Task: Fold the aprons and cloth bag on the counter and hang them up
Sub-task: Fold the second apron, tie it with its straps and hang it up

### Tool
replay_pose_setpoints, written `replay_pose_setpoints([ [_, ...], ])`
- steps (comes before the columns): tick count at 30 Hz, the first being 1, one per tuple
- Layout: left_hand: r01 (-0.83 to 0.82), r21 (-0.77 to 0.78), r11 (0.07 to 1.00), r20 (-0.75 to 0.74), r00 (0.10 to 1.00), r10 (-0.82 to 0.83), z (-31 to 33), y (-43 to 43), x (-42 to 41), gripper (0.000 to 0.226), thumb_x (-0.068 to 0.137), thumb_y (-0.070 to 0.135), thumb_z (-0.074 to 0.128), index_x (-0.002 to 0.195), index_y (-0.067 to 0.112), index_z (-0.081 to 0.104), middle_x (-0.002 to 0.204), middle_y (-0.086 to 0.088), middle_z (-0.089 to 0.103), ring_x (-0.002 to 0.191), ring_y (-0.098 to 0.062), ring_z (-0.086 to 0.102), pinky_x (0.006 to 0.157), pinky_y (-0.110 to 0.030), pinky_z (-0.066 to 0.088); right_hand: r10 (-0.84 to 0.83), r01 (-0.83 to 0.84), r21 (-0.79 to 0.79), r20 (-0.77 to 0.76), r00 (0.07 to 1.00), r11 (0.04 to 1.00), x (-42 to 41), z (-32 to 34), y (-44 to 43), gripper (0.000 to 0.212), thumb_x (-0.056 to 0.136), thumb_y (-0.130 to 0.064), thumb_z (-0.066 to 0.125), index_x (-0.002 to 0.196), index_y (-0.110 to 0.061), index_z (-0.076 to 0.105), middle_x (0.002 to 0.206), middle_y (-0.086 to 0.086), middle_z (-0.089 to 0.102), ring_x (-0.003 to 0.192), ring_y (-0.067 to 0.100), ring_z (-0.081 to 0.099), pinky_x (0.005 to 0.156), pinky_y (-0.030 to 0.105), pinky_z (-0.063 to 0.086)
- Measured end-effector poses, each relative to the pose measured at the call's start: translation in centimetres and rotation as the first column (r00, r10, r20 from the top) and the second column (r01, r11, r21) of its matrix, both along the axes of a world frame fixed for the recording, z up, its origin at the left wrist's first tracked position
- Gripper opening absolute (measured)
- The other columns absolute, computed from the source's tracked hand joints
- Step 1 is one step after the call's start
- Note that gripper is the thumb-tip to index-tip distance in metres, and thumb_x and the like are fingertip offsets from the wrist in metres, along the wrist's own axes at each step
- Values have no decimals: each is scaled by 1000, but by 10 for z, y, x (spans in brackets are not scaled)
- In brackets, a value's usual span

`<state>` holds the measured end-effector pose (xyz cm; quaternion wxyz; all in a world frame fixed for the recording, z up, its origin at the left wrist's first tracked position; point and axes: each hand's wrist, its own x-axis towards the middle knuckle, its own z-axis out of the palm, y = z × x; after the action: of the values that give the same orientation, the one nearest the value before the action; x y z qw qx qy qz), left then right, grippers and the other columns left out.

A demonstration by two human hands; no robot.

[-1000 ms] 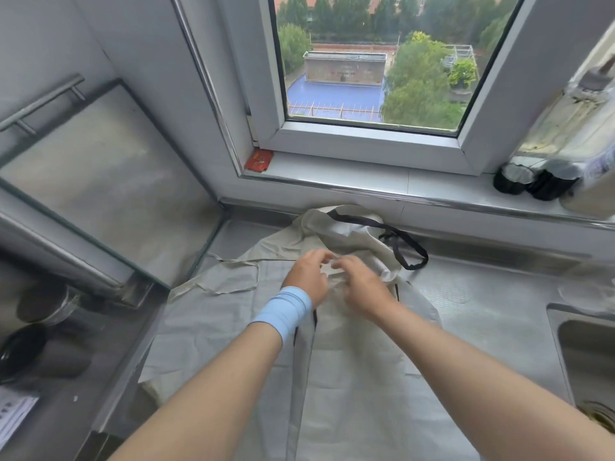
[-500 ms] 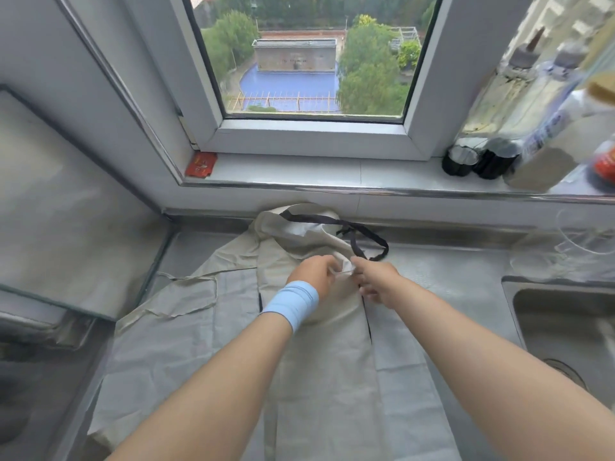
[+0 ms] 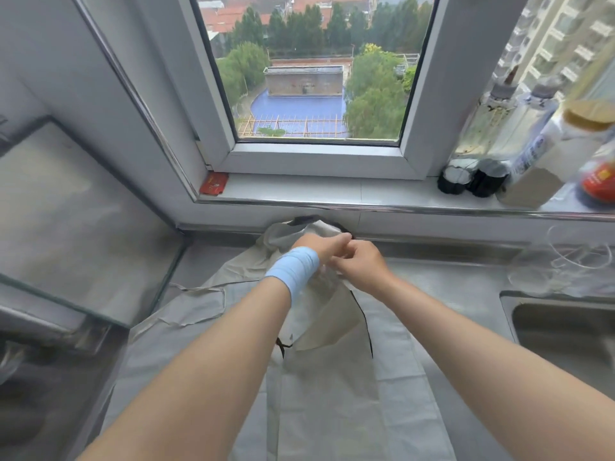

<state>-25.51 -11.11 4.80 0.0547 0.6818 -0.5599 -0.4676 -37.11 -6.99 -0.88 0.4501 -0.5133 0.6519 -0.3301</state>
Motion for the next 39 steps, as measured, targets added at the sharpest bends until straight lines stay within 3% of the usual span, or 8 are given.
replay_pose_setpoints([
  [8, -43, 43, 998, 103, 994, 39, 7, -9, 16, 36, 61, 23, 68, 93, 5, 68, 80, -13, 74, 71, -27, 73, 77, -42, 60, -35, 29, 49, 120, 992, 998, -13, -2, 32, 25, 75, -15, 78, 98, -22, 71, 100, -1, 72, 91, 12, 68, 84, 30, 54],
  [17, -427, 215, 879, -460, 749, 476, -3, -33, 14, 23, 92, 18, 64, 113, 10, 64, 86, -9, 70, 63, -19, 68, 44, -27, 54, -24, 42, 174, -103, 994, 984, -25, -25, 48, 12, 77, -28, 67, 73, -24, 77, 74, -8, 73, 76, 10, 67, 71, 29, 52],
  [20, -452, 158, 878, -557, 693, 457, -13, -31, 8, 28, 91, 18, 64, 118, 15, 58, 110, -8, 68, 86, -21, 68, 75, -34, 59, -42, 76, 189, -177, 983, 979, -29, -34, 43, 24, 76, -31, 58, 65, -10, 64, 61, -4, 61, 66, 20, 57, 61, 32, 43],
  [22, -424, -164, 891, -439, 840, 319, -19, -21, 5, 28, 88, 18, 65, 115, 19, 56, 109, 3, 64, 93, -15, 62, 92, -29, 49, -99, 142, 168, -242, 965, 976, -30, -38, 38, 23, 81, -29, 55, 64, -15, 58, 63, -3, 55, 68, 21, 52, 60, 32, 37],
  [26, -61, -552, 832, -133, 991, -16, -48, 22, 18, 26, 87, 4, 55, 106, 18, 66, 106, -1, 68, 95, -14, 62, 93, -24, 46, -196, 215, -18, -493, 848, 976, -20, -49, 37, 55, 84, -20, 61, 136, -19, 46, 126, 6, 53, 115, 31, 53, 91, 39, 45],
  [30, 505, -356, 786, 334, 854, -398, -102, 54, 50, 38, 90, 25, 56, 128, 28, 57, 137, 0, 50, 128, -21, 45, 107, -35, 37, -120, -175, -306, -744, 657, 936, 0, -72, 49, 64, 67, -3, 62, 128, -17, 46, 135, 13, 46, 109, 35, 53, 83, 41, 46],
  [34, 766, -30, 643, 579, 537, -613, -137, 76, 89, 73, 88, 49, 53, 151, 34, 20, 162, -4, 4, 147, -26, 5, 118, -40, 17, 300, -424, 52, -785, 543, 904, 18, -99, 53, 83, 83, -32, 63, 154, -25, 20, 164, 11, 5, 145, 31, 23, 111, 48, 32],
  [39, 780, -2, 626, 636, 483, -601, -151, 96, 114, 91, 83, 55, 54, 154, 27, 4, 159, -4, -25, 147, -26, -20, 121, -44, -2, 511, -459, 326, -776, 370, 827, 19, -107, 42, 77, 95, -58, 35, 157, -27, 1, 164, 11, -10, 150, 28, 1, 120, 50, 3],
])
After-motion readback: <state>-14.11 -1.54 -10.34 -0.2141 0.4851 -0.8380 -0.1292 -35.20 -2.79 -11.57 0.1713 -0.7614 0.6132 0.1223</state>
